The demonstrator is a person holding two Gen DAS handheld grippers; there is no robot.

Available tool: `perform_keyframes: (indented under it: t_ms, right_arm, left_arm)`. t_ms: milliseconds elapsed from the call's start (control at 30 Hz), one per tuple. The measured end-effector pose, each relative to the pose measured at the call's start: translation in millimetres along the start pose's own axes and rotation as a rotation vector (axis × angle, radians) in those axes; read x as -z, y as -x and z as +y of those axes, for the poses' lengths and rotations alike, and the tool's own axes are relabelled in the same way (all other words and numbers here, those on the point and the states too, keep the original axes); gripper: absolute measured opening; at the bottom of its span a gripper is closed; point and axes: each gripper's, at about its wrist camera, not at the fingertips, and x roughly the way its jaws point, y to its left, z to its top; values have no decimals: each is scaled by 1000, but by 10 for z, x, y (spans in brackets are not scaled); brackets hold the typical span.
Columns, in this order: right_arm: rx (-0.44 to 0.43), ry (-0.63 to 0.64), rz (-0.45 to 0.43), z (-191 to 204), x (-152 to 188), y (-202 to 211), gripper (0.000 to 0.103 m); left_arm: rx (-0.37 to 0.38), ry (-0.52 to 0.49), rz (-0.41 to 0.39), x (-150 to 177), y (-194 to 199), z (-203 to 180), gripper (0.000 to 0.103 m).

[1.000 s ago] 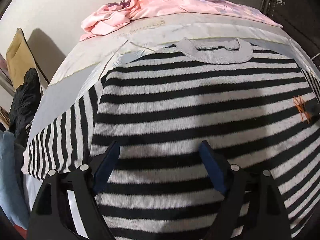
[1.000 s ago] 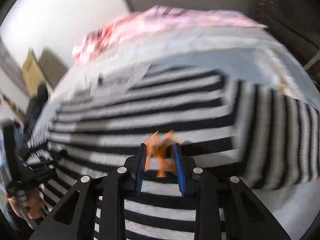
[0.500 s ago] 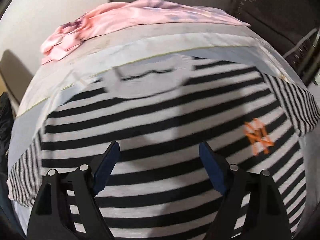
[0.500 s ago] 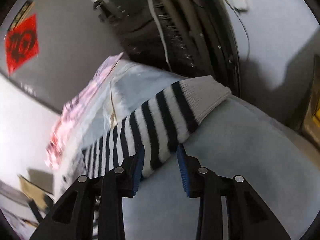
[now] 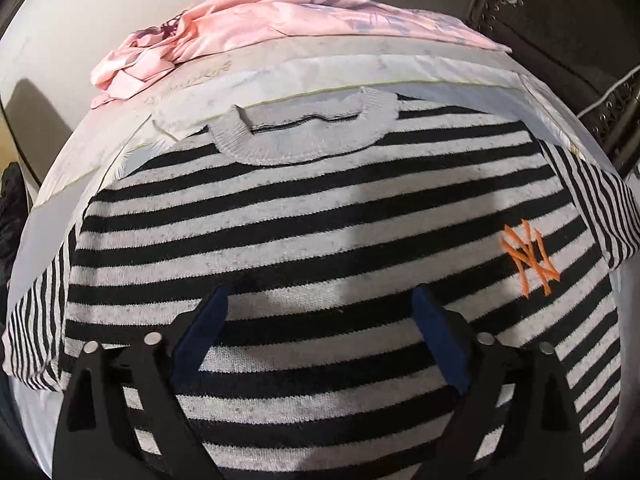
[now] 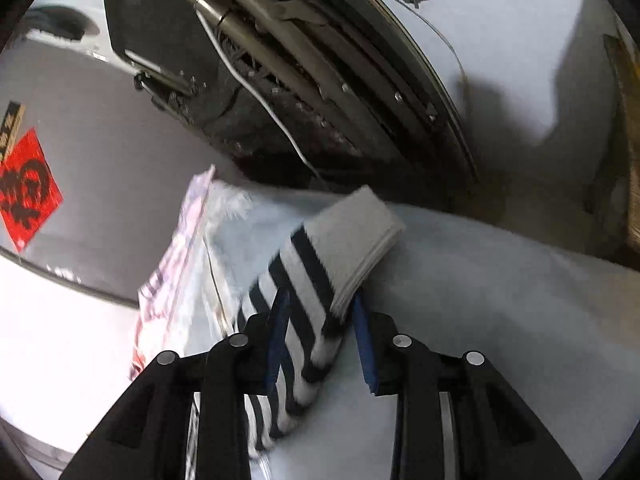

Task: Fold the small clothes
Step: 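Reach the right tool to a sleeve cuff and close on it, then lift the sleeve with the right tool, fold it across the body, release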

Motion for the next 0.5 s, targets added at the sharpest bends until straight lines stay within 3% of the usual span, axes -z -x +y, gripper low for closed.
perform_keyframes:
  t_ms: [33, 100, 133, 267, 500]
  right_arm:
    - [0, 7, -10, 14, -11, -13, 30]
    - [38, 26, -25, 31, -39, -40, 9]
    - [66, 41, -30, 39, -53, -55, 8]
    - [73, 128, -40, 258, 5, 68, 8]
    - [-49, 349, -30, 1159, 453, 339, 7]
  left_arm:
    - [-4, 5, -8, 12, -6, 8, 97]
    - [11, 27, -5, 16, -23, 55, 98]
    - [18, 35, 2, 8, -27, 77, 97]
    - [-46, 52, -3, 0, 80, 229, 97]
    - [-175, 98, -55, 32, 329, 881, 97]
